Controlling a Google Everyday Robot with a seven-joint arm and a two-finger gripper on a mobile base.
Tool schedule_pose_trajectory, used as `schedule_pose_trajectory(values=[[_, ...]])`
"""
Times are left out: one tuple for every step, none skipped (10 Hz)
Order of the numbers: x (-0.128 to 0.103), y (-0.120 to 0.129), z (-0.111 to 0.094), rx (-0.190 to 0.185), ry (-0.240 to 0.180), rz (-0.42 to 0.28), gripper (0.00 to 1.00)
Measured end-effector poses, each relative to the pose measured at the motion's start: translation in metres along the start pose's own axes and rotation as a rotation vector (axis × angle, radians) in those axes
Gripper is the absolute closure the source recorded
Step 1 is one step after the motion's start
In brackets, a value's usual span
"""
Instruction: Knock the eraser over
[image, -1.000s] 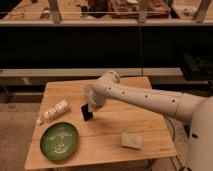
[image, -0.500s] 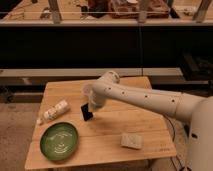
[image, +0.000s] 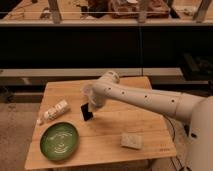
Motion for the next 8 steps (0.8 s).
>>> schedule_pose_trajectory(values=[[0.0001,-0.0002,0.0001,0.001,0.000,0.001,0.82],[-0.0002,-0.0006,0.0003,0.002,0.000,0.002,0.82],[0.0001,-0.0007,0.0007,0.002,0.001,0.003,0.82],[0.0003,-0.0008,0.0012,0.002,0.000,0.004,0.82],[0.0002,-0.0012,0.0011,0.003,0.001,0.005,0.82],[0.0001,-0.0014,0.0015,0.004,0.001,0.006,0.82],[0.0003,-0.0018,0.0018,0.005,0.001,0.007,0.82],[0.0004,-0.0022,0.0016,0.006,0.001,0.008,0.82]])
